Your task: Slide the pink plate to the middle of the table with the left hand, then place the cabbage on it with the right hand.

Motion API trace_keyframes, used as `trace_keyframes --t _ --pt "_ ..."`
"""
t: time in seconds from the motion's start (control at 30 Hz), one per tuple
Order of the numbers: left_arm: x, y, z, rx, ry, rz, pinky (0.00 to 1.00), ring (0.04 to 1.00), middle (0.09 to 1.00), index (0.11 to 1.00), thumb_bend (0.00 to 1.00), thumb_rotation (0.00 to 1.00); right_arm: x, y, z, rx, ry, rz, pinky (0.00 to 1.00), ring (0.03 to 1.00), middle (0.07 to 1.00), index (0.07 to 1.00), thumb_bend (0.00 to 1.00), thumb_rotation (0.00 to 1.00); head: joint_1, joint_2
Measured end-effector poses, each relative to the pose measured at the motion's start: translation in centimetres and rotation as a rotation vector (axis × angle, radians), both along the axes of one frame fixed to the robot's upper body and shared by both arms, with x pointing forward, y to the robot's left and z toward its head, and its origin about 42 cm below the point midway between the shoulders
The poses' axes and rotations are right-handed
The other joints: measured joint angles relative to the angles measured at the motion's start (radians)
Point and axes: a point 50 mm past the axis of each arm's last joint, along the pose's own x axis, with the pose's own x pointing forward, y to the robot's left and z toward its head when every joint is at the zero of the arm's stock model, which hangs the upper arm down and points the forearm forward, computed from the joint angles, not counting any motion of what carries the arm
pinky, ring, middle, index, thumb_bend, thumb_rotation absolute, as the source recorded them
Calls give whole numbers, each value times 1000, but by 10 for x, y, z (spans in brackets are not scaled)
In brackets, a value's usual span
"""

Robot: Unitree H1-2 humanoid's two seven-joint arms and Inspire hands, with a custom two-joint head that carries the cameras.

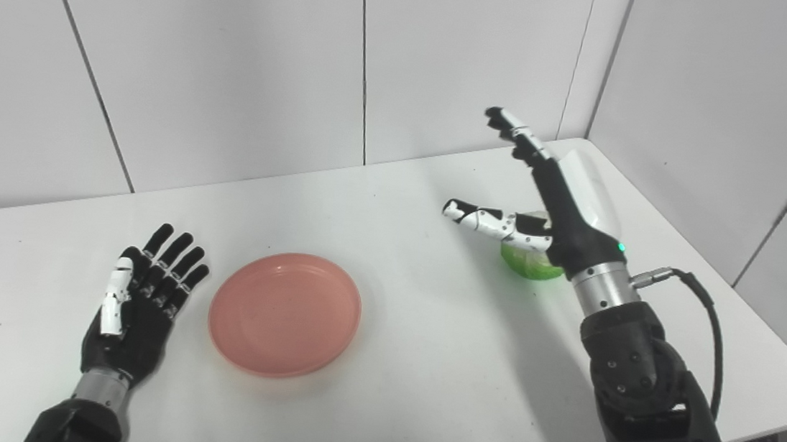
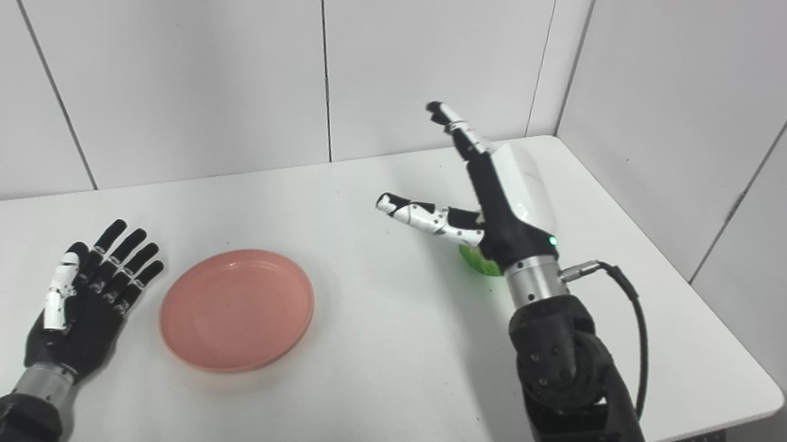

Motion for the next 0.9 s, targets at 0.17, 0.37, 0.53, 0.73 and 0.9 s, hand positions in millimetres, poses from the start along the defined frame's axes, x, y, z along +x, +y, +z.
trace_keyframes --t 0.17,0.37,0.53,0.73,0.9 --pt "8 11 -1 -8 2 4 820 855 869 854 458 747 1 -29 19 -53 7 -95 797 882 917 950 995 662 -12 3" --pt "8 18 -2 -4 -4 -3 808 851 865 847 455 732 4 -47 19 -89 121 -157 853 950 981 999 1000 663 -29 6" --pt "8 22 -1 -16 -5 11 805 843 856 839 453 744 12 -64 10 -96 213 -200 823 953 1000 1000 1000 630 -34 9" --pt "8 23 -1 -13 -2 19 815 841 852 835 450 757 23 -80 -8 -80 307 -227 821 962 1000 1000 1000 611 -38 14" --pt "8 25 -1 -12 -3 22 807 836 847 828 452 736 33 -94 -27 -55 383 -260 816 959 1000 1000 1000 605 -41 20"
